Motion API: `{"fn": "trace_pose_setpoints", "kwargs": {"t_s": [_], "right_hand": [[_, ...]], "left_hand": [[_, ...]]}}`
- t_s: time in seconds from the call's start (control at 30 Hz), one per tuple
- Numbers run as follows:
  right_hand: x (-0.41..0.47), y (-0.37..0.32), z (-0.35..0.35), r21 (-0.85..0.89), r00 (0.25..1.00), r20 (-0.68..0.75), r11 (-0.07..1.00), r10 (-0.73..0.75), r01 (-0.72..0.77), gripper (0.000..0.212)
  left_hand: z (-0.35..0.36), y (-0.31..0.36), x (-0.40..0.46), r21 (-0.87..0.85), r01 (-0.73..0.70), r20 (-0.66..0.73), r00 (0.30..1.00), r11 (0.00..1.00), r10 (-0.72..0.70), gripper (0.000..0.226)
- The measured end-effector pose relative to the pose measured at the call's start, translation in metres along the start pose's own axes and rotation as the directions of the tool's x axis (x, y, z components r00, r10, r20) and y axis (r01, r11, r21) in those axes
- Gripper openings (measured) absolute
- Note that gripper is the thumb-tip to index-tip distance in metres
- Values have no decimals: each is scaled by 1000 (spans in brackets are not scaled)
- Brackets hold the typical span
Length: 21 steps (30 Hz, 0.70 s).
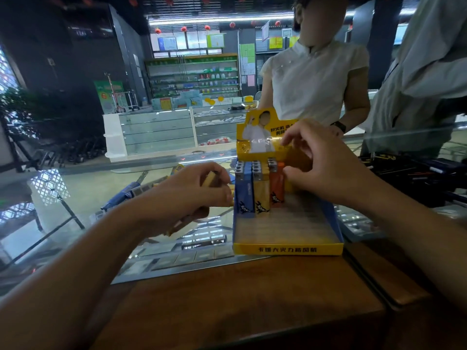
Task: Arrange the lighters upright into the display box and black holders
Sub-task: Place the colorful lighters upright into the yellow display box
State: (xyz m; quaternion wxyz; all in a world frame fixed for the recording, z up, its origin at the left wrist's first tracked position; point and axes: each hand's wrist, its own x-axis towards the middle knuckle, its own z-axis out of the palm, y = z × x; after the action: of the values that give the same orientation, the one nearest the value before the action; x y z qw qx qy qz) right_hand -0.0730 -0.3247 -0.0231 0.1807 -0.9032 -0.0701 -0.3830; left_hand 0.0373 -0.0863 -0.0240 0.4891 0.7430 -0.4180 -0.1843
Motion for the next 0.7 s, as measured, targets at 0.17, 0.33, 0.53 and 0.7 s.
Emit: {"fn": "trace_pose_setpoints", "kwargs": {"t_s": [0.17, 0.33, 0.53, 0.7], "right_hand": [[4, -20, -1, 222, 995, -101, 975, 12, 11, 31], [28, -52, 3, 232, 987, 13, 960, -163, 155, 28], [41, -62, 28, 196, 972, 23, 955, -233, 224, 37], [35, -56, 26, 193, 976, 30, 959, -216, 207, 35]], "left_hand": [[-5, 6, -2, -416, -20, 87, 994, 909, 61, 33], [-9, 9, -4, -539, -89, 62, 988, 838, 145, 13], [-5, 14, -4, -259, -120, -109, 990, 958, 94, 12], [-5, 16, -7, 37, -129, -143, 981, 991, 133, 23]]}}
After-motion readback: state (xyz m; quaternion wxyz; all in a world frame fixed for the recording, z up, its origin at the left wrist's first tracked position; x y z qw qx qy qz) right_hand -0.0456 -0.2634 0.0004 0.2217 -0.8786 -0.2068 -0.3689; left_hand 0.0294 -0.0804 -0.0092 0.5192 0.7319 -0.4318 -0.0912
